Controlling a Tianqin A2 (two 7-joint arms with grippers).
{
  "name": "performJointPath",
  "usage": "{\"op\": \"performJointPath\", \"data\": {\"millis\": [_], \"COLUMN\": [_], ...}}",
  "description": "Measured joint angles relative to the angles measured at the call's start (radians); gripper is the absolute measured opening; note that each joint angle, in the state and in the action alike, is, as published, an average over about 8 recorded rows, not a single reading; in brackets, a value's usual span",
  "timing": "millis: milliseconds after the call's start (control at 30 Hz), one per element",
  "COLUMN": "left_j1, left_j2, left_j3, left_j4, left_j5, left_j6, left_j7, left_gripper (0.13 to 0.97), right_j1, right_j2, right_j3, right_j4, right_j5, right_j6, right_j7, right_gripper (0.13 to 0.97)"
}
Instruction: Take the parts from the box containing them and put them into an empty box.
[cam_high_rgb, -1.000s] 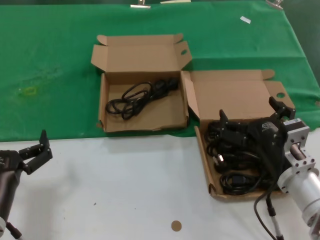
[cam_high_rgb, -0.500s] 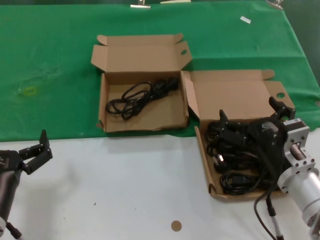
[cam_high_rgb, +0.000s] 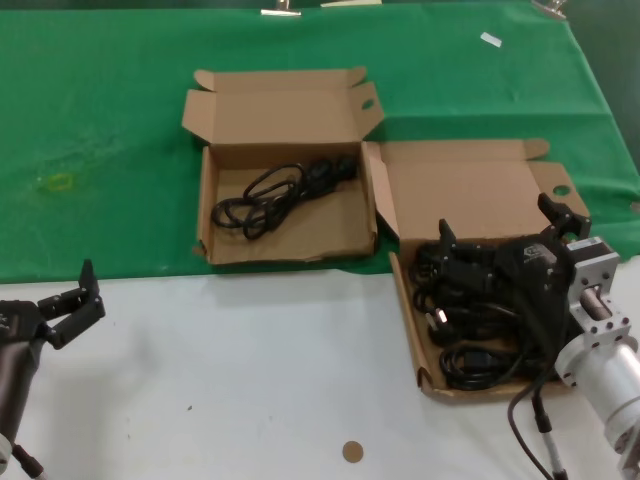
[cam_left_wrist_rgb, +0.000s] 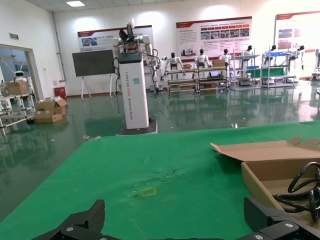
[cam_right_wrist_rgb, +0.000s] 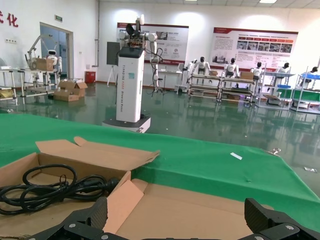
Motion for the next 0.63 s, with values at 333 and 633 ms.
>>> {"op": "performJointPath", "data": {"millis": [333, 633], "left_j1": [0.0, 0.0], "left_j2": [0.0, 0.0], "left_j3": [0.0, 0.0], "left_j4": [0.0, 0.0], "left_j5": [0.0, 0.0], "left_j6": [0.0, 0.0], "left_j7": [0.0, 0.0], "left_gripper": [0.966, 0.966], "right_j1": [0.0, 0.0], "right_j2": [0.0, 0.0], "right_j3": [0.0, 0.0], "right_j4": [0.0, 0.0], "right_j5": [0.0, 0.0], "right_j6": [0.0, 0.0], "right_j7": [0.0, 0.0], "right_gripper": [0.966, 0.966]}}
